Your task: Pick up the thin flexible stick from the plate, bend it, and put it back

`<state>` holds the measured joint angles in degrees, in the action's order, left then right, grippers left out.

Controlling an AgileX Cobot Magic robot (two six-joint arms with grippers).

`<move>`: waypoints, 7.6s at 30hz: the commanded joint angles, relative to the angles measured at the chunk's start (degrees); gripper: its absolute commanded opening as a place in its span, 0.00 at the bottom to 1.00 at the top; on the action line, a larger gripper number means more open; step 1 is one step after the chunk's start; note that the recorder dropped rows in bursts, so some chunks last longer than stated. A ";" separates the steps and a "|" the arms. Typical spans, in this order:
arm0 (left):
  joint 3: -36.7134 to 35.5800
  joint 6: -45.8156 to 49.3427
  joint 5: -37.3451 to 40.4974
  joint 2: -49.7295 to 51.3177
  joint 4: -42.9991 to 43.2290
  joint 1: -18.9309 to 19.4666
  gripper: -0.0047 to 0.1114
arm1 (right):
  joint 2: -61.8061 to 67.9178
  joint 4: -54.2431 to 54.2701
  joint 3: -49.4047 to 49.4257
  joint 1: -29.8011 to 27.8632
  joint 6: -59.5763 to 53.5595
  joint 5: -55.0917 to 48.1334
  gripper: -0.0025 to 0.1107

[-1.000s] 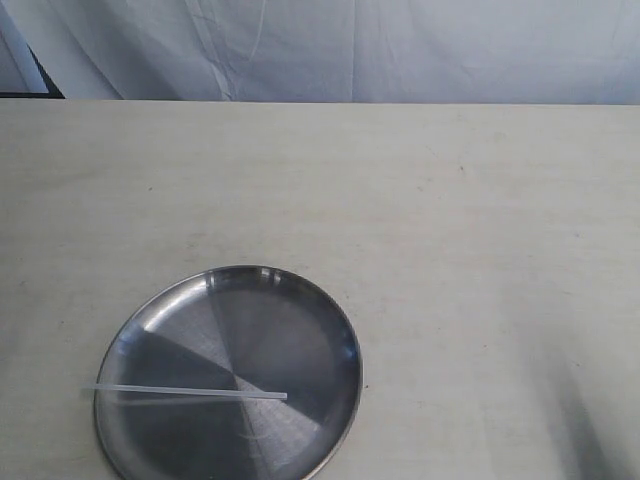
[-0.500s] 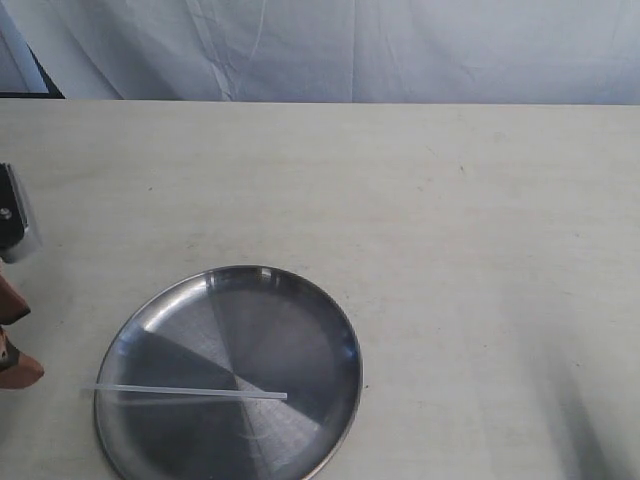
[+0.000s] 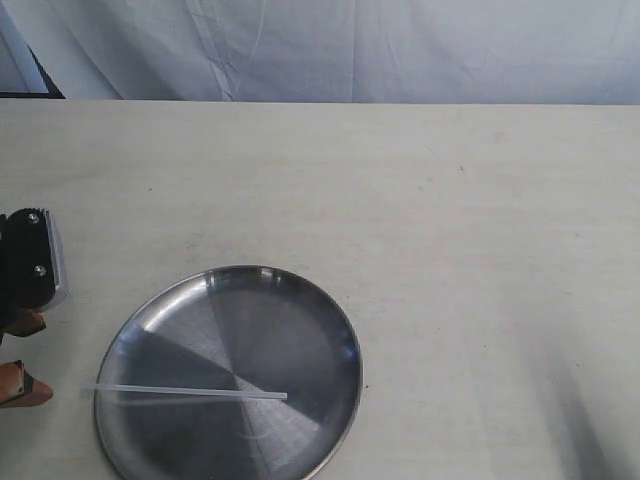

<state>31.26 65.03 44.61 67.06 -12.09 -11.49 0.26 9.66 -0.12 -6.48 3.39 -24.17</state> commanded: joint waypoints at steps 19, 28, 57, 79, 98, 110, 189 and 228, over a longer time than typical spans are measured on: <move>-0.24 8.92 -7.29 12.48 -1.20 -1.94 0.58 | -0.26 -0.30 0.12 -0.33 -0.19 0.67 0.02; -0.24 9.06 -8.56 15.64 -0.94 -4.15 0.58 | -0.26 -0.30 0.12 -0.33 -0.19 0.55 0.02; -0.24 9.06 -9.28 16.60 -2.51 -4.15 0.56 | -0.26 -0.66 0.12 -0.33 -0.19 0.80 0.02; 0.84 8.73 -11.06 22.07 -1.27 -6.37 0.56 | -0.26 -1.78 0.12 -0.33 -0.19 0.79 0.02; 1.90 5.58 -8.35 22.44 -0.64 -6.37 0.15 | -0.26 -1.76 0.12 -0.33 -0.19 0.76 0.02; 1.90 5.37 -6.96 22.21 1.31 -6.37 0.15 | -0.26 -1.65 0.12 -0.33 -0.19 0.76 0.02; 6.91 -1.89 9.41 3.61 -43.19 -8.46 0.04 | -0.26 1.57 0.12 6.59 75.67 19.97 0.02; 6.91 -1.67 10.35 3.51 -44.00 -10.39 0.04 | 73.62 -31.08 -21.38 32.20 73.26 72.28 0.55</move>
<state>38.07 63.00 54.55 70.97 -55.35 -21.55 72.98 -20.43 -19.50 25.53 77.07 46.58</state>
